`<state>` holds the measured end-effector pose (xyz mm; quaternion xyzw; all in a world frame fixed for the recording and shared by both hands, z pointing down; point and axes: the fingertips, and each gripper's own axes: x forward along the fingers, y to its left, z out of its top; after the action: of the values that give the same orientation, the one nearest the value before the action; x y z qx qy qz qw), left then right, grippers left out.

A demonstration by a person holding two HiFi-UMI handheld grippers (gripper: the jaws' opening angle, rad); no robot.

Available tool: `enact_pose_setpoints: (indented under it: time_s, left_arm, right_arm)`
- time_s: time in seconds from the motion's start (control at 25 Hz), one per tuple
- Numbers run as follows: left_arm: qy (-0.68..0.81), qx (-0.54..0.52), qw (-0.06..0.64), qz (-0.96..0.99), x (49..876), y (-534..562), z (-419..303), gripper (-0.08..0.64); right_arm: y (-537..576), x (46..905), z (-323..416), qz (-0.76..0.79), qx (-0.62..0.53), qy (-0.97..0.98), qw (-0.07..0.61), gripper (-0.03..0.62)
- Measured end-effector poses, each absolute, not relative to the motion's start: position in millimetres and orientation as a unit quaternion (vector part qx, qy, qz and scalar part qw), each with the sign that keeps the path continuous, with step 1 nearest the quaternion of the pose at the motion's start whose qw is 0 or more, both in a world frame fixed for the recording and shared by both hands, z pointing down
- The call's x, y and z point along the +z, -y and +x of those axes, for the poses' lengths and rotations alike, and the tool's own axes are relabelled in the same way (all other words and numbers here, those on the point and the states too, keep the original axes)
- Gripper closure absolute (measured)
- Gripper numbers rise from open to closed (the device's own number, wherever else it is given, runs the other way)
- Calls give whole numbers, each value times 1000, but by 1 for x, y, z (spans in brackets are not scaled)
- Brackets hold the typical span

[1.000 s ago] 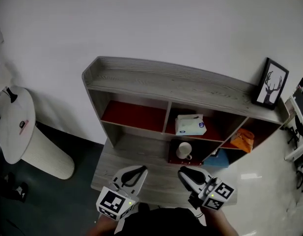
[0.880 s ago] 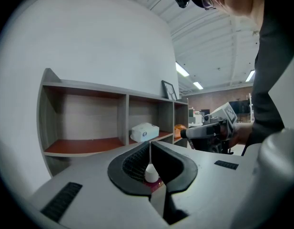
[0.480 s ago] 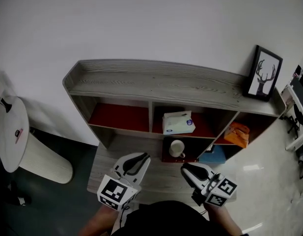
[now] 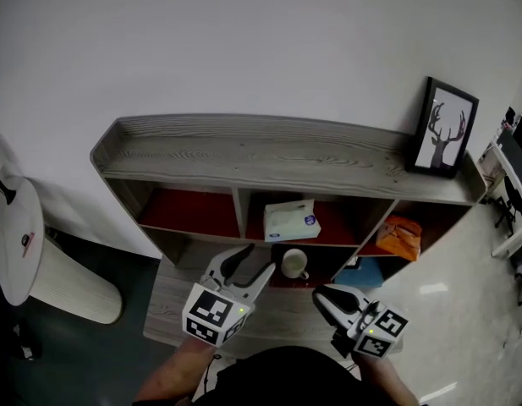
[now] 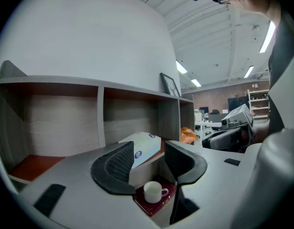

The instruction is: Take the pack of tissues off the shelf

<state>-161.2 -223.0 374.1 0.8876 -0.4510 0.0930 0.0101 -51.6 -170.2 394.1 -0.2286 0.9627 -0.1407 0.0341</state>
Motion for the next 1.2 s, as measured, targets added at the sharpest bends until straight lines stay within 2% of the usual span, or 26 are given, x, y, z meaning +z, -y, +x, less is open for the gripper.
enact_pose_setpoints:
  time_s: [0.4,0.96,1.08,1.2]
  left_arm:
    - [459,123,37,879,400,277,-149,319]
    - [467,155,73,868,432,309,-146,319]
    - [472,154,71,865,434,313,-147,333]
    - [476,152,69,863,435,314,-149,410]
  right_arm:
    - [199,404,-34,-242,-156,-957,35,571]
    - [218,420,-39,-232,-195,-952,38,571]
    - [220,424,-38,-234,-198,-951,32,571]
    - [219,429,-37,-236,-206,-949,25,571]
